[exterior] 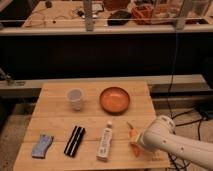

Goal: Drag the pepper across the table

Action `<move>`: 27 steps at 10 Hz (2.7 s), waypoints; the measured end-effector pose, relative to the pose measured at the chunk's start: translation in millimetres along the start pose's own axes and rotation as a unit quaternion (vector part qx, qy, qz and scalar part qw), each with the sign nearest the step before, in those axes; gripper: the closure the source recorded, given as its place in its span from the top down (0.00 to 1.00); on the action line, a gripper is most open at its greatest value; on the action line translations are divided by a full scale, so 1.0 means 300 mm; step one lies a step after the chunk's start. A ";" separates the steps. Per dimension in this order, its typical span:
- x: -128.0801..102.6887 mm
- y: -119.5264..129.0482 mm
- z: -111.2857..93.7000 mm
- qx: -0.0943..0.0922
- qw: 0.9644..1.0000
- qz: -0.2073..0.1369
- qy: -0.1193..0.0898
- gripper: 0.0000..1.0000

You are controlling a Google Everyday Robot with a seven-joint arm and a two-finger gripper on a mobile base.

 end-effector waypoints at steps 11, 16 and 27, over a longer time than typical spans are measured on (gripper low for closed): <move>-0.020 0.013 0.015 0.006 1.000 0.000 -0.002 0.79; -0.022 0.012 0.019 0.008 1.000 -0.001 -0.001 0.64; 0.051 0.022 0.029 0.008 1.000 0.008 -0.003 0.03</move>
